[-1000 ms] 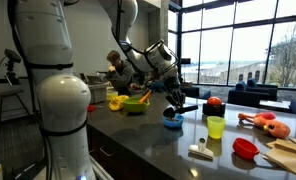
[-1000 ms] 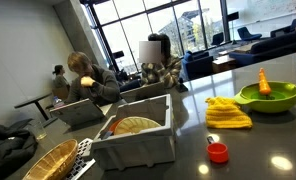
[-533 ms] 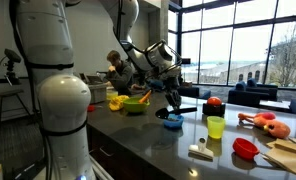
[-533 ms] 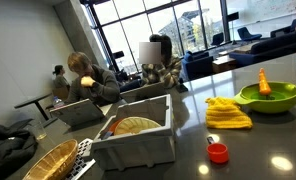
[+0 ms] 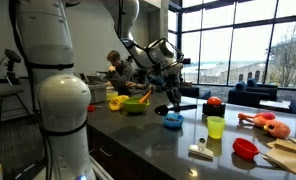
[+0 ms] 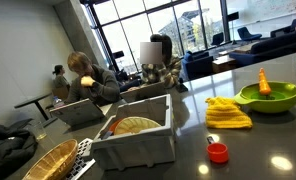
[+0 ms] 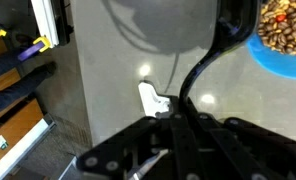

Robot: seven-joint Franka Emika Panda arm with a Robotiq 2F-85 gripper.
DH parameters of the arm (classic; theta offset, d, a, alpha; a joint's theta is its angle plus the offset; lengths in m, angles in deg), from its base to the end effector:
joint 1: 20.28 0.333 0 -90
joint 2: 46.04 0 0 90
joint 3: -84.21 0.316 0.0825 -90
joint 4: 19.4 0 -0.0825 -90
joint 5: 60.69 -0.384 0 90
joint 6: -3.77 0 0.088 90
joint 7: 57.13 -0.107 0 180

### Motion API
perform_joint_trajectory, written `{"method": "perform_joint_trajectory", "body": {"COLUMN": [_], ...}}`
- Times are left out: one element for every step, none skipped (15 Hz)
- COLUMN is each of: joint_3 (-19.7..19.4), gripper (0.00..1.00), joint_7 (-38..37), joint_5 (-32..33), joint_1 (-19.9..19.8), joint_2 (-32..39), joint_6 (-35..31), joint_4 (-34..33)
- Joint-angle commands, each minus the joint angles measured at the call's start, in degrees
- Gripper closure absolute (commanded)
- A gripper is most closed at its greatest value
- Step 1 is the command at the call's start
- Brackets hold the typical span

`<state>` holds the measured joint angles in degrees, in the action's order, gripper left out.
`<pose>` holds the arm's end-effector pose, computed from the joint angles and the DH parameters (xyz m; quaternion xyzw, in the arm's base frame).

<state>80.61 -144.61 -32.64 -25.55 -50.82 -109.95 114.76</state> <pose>0.4555 -0.1009 0.3536 0.7361 -0.6317 0.0272 0.2414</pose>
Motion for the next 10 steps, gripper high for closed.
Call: {"method": "perform_joint_trajectory", "body": {"joint_3": [0.7,0.9,1.1,1.2,1.4,1.4,1.5,1.6,1.6,1.7], "gripper": [0.99,0.99,0.99,0.99,0.99,0.99,0.99,0.99,0.99,0.99], "joint_7": [-10.5,-12.9,-14.2,-14.4,-14.6,-14.2,-13.9,-13.2,-12.6,-12.0], "joint_5": [2.6,3.5,4.1,4.0,4.0,3.4,3.1,2.7,2.6,2.3], "joint_1": [-0.3,-0.2,-0.1,0.1,0.2,0.3,0.4,0.5,0.5,0.6], "joint_2": [-0.6,-0.5,-0.4,-0.2,-0.1,0.0,0.0,-0.2,-0.6,-1.0], "joint_6": [-3.2,-3.4,-3.4,-3.0,-2.8,-2.9,-3.0,-3.3,-4.2,-4.8], "joint_4": [0.0,-0.1,-0.2,-0.3,-0.4,-0.4,-0.4,-0.2,0.2,0.5]}}
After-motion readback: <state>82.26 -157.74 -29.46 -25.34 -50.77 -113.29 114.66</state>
